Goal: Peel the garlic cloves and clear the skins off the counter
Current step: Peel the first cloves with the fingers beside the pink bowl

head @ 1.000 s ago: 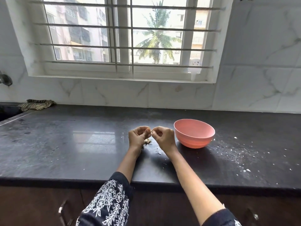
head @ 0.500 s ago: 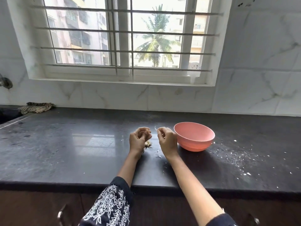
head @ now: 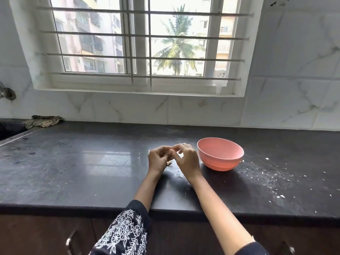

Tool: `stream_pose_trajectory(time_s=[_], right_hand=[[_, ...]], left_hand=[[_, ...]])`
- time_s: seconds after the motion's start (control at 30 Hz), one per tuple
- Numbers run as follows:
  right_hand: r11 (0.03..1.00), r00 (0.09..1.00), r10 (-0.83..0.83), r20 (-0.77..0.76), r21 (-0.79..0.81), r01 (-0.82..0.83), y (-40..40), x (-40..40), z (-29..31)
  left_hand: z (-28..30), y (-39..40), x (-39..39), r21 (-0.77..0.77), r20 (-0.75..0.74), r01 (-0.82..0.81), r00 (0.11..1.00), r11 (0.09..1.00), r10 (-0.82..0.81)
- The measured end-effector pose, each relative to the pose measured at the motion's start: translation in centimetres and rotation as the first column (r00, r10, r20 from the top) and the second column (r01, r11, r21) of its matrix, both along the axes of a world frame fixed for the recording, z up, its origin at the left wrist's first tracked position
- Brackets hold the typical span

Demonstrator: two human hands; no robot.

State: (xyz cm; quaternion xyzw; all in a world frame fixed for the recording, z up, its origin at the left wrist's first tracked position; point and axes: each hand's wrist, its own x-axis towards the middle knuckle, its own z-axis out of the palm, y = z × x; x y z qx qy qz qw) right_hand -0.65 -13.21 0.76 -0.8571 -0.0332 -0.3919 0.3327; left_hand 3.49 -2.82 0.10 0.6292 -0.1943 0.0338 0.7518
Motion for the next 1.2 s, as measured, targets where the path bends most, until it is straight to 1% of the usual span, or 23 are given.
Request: stream_pose_trajectory(time_s=[0.1,0.2,0.33,0.53,0.77,1.0,1.2], right_hand=[[0.998,1.0,0.0,-0.001,0.058,0.0,-0.25,0.23,-0.16],[0.995,1.0,-0.013,-0.006,0.094,0.013,-0.52,0.7,-0.4],[0.977,0.997,0.076,-0.026,0.2,-0.07,-0.54,0.9,-0.45],[0.966,0.995,0.092,-0.028,0.245,-0.082,-0.46,0.79,-0.37],[0.967,0.995,0.09,-0.036,0.242,-0.078,-0.41,0.78,-0.28],[0.964,0.998,0.05,-0.048,0.264,-0.036,-0.62,0.86,-0.25],[0.938,0.996,0.072,-0.06,0.343,-0.047,-0.44,0.9,-0.12]], left_hand=[[-0.07,-0.07,0.15,0.0,0.016,-0.012,1.0,1.0,0.012],[-0.07,-0.18,0.21,-0.004,-0.002,-0.018,1.0,1.0,0.018],[-0.17,-0.19,0.3,-0.011,-0.01,-0.054,0.999,0.999,0.053],[-0.24,-0.03,0.38,0.032,0.068,-0.108,0.992,0.994,0.106],[-0.3,-0.17,0.14,0.055,0.144,-0.14,0.981,0.989,0.131],[-0.45,-0.33,0.24,0.076,0.12,-0.085,0.99,0.993,0.075],[-0.38,-0.27,0.23,0.013,0.018,-0.024,1.0,1.0,0.023]])
